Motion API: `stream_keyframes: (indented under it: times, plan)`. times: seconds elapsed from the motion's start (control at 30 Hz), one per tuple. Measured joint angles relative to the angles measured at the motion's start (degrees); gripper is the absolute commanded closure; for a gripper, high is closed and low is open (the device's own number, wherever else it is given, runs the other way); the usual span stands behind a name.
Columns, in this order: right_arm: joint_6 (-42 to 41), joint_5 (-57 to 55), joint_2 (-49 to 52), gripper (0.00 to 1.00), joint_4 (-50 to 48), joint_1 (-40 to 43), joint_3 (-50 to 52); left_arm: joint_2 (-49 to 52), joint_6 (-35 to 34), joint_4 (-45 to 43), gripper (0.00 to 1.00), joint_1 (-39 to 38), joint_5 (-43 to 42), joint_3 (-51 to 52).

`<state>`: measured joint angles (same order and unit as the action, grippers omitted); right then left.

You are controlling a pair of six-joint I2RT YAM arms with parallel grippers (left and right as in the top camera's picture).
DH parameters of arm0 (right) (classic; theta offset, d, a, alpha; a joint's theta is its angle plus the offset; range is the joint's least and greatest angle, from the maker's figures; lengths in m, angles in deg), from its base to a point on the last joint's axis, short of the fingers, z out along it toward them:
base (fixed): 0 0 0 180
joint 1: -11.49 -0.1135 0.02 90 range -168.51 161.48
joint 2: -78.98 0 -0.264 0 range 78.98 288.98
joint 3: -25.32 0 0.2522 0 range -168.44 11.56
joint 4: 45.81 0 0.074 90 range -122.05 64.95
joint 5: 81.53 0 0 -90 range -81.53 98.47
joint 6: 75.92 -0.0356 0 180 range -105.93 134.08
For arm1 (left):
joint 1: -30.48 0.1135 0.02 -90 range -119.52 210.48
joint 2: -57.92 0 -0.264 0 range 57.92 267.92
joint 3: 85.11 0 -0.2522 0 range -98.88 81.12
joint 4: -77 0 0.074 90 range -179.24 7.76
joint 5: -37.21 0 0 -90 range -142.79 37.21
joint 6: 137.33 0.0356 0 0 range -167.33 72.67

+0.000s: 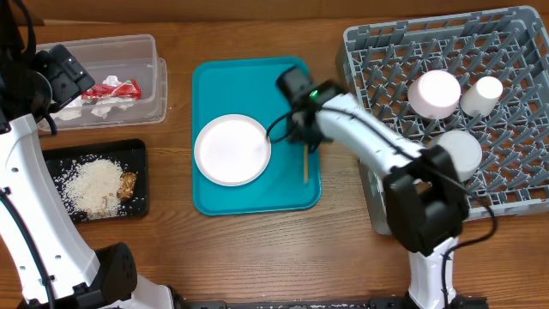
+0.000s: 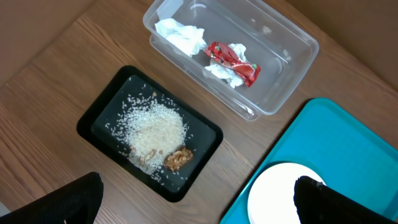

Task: Sort waste into correct bins and load items into the dishwasher
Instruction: 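Carry the chopstick right and insert it upright into the rack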

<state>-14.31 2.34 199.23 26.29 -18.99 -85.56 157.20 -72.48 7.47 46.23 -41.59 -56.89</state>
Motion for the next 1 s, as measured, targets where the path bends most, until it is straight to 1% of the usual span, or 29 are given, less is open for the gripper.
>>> stream_keyframes:
  times: [0.1,0.23,0.33,0.43,0.57,0.67,0.8,0.97,1.0]
  plan:
    - [3.0,0.0,-3.3,0.96,1.7,4.2,-3.5,0.0,0.0,0.0,0.00,0.0,0.0,0.0]
    - [8.5,0.1,-9.1,0.96,1.1,10.7,-7.4,0.0,0.0,0.0,0.00,0.0,0.0,0.0]
    - [15.0,1.6,-12.8,0.96,0.0,16.5,-9.0,0.0,0.0,0.0,0.00,0.0,0.0,0.0]
    - [21.1,4.5,-14.0,0.96,-0.3,22.1,-9.2,0.0,0.0,0.0,0.00,0.0,0.0,0.0]
    - [26.4,9.5,-13.3,0.96,-2.4,27.0,-8.9,0.0,0.0,0.0,0.00,0.0,0.0,0.0]
    - [28.7,13.4,-12.8,0.96,-4.5,28.6,-8.5,0.0,0.0,0.0,0.00,0.0,0.0,0.0]
    - [30.1,16.0,-12.2,0.96,-5.7,28.7,-7.4,0.0,0.0,0.0,0.00,0.0,0.0,0.0]
    - [30.9,17.4,-8.8,0.96,-4.7,28.3,-6.6,0.0,0.0,0.0,0.00,0.0,0.0,0.0]
    - [30.9,17.6,-7.8,0.94,-4.3,28.2,-6.5,0.0,0.0,0.0,0.00,0.0,0.0,0.0]
